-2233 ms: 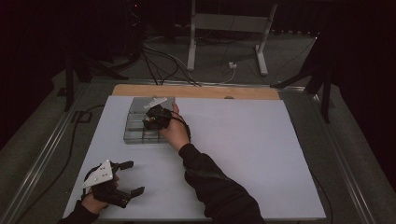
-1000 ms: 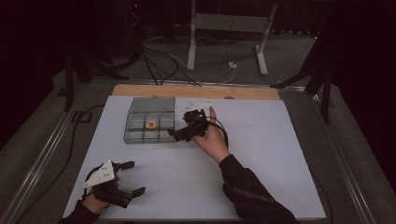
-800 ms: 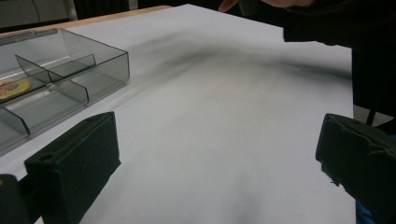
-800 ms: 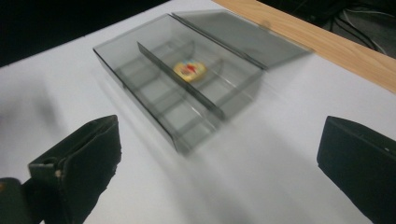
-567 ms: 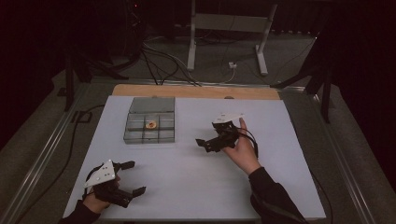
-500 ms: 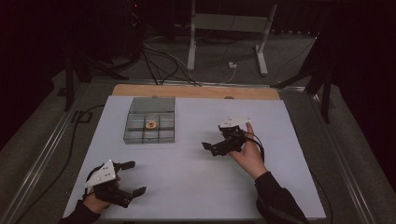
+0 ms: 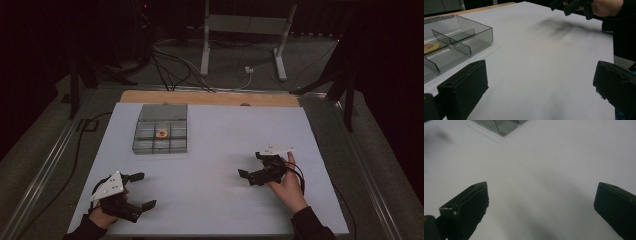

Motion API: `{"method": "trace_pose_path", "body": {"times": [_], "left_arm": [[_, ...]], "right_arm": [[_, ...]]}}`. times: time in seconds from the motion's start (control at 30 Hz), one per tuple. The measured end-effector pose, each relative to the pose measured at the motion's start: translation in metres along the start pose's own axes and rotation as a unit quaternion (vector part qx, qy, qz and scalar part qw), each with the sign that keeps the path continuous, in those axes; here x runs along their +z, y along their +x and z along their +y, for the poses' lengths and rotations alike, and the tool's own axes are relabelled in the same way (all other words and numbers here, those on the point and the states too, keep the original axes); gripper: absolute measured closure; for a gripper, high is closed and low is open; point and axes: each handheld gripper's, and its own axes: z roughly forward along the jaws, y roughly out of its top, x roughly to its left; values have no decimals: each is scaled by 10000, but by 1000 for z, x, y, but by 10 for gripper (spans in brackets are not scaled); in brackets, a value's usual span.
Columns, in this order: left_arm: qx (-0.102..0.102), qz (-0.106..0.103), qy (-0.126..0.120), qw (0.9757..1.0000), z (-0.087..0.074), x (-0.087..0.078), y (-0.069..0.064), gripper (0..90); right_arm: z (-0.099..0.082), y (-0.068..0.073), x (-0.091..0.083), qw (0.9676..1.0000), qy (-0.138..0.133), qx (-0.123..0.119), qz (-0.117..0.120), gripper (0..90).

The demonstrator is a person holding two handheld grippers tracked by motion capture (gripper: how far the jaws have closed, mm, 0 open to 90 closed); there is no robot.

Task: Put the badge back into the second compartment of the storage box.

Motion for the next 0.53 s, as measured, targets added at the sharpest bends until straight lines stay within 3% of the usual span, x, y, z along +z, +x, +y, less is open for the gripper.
{"method": "trace_pose_path", "body": {"times": [0.27, 0.53], "left_arm": [[18, -6, 16, 10000, 0, 0, -1, 5], [22, -8, 24, 10000, 0, 1, 0, 5]], "right_arm": [[-35, -4, -27, 9992, -118, 267, -272, 0], [-52, -9, -42, 9985, -110, 438, -308, 0]]}}
